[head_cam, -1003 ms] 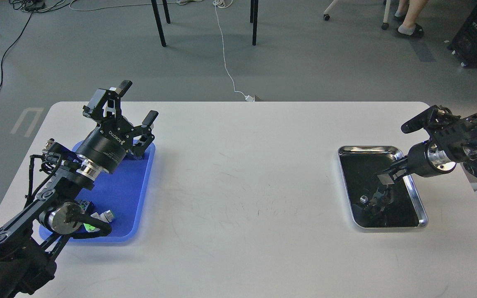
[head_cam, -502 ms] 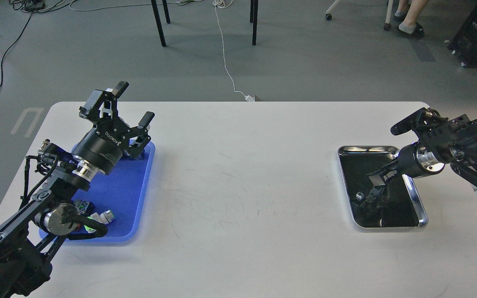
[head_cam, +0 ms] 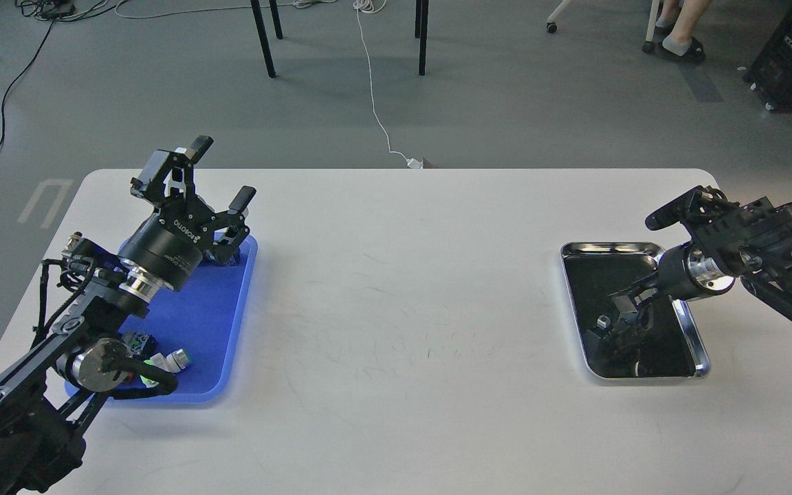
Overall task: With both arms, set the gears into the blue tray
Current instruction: 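Grasp the small black gear in the metal tray with the right gripper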
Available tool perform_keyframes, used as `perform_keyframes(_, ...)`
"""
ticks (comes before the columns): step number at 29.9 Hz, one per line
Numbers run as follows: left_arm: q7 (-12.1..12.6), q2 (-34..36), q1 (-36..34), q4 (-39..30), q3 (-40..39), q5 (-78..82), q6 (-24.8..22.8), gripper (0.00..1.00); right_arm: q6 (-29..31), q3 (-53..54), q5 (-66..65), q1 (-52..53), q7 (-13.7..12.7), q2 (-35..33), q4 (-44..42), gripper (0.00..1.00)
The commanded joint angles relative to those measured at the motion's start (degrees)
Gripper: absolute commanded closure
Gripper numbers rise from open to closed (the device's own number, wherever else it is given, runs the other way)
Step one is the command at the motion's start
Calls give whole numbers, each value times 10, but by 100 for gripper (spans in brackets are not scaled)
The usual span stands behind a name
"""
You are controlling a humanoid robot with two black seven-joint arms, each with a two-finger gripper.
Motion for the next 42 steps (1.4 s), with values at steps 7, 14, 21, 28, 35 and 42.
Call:
perform_keyframes(7,0,0,4,0,0,0,-1,2,0,0,0,-3,0,4,-13,52)
perform_keyframes(14,0,3,4,0,0,0,-1,2,0,0,0,-2,0,4,-13,69)
perform_keyframes(21,0,3,4,0,0,0,0,2,0,0,0,1,0,4,-12,88)
perform_keyframes(28,0,5,4,0,-1,0,-1,2,0,0,2,10,0,-1,-4,88)
perform_keyframes(35,0,5,3,0,-4,0,-1,2,0,-1,5,57,0,-24,59,87)
perform_keyframes(42,-1,3,3,-1,-6,0,-1,2,0,0,12,108,0,-24,140,87)
